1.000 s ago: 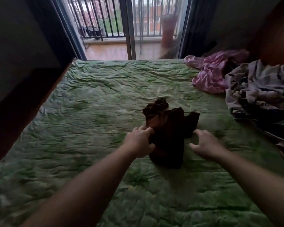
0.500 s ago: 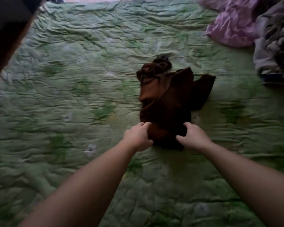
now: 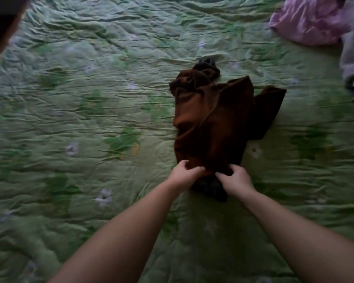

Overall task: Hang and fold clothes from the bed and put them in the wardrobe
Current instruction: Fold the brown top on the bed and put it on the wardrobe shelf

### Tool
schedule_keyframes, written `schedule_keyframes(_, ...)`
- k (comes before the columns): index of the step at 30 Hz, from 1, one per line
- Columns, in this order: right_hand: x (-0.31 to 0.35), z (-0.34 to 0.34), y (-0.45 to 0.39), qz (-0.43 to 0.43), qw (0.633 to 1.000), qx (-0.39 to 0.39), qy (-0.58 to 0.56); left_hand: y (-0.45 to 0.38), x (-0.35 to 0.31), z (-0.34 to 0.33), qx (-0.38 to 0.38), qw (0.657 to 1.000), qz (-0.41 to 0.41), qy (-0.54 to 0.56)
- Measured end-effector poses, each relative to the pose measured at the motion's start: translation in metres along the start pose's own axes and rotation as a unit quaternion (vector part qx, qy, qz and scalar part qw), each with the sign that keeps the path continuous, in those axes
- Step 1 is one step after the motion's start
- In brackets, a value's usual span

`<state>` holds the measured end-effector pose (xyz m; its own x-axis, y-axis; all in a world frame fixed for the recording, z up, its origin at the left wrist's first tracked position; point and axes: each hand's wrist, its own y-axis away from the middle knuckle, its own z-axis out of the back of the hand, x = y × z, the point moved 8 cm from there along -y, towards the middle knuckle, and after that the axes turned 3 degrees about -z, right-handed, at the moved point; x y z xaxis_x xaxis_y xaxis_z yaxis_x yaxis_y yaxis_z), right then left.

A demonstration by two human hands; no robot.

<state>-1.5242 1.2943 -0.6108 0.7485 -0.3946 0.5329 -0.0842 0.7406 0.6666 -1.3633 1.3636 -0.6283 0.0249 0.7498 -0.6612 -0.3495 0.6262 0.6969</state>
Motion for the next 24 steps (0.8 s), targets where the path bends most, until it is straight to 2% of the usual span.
schedule_keyframes(3, 0.015, -0.013, 0.020, 0.052, 0.997, 0.049, 0.001, 0.004, -0.009, -0.002, -0.004, 0.996, 0.024, 0.084)
schedule_keyframes(7, 0.032, -0.035, 0.056, 0.118, 0.982, 0.144, 0.018, 0.017, -0.027, -0.004, 0.018, 0.981, 0.011, 0.194)
schedule_keyframes(10, 0.024, -0.046, 0.077, 0.121, 0.966, 0.219, 0.065, 0.031, -0.019, 0.017, -0.061, 0.992, -0.009, 0.111)
schedule_keyframes(12, 0.013, -0.051, 0.091, 0.111, 0.951, 0.274, 0.095, 0.045, -0.007, 0.026, -0.076, 0.995, -0.010, 0.070)
schedule_keyframes(13, 0.010, -0.050, 0.096, 0.109, 0.949, 0.278, 0.103, 0.053, -0.003, 0.030, -0.072, 0.995, -0.015, 0.063)
schedule_keyframes(15, 0.011, -0.035, 0.097, 0.096, 0.971, 0.206, 0.072, 0.068, -0.004, 0.037, -0.054, 0.995, -0.037, 0.071)
schedule_keyframes(17, 0.007, -0.009, 0.092, 0.055, 0.993, 0.100, -0.011, 0.082, -0.014, 0.040, -0.013, 0.992, -0.055, 0.112)
schedule_keyframes(18, 0.006, 0.000, 0.092, 0.027, 0.995, 0.074, -0.058, 0.091, -0.022, 0.040, 0.014, 0.989, -0.065, 0.133)
schedule_keyframes(22, 0.017, 0.006, 0.106, -0.072, 0.966, 0.091, -0.231, 0.131, -0.049, 0.041, 0.128, 0.977, -0.080, 0.150)
schedule_keyframes(24, 0.023, 0.006, 0.111, -0.097, 0.956, 0.080, -0.265, 0.157, -0.054, 0.043, 0.193, 0.966, -0.071, 0.156)
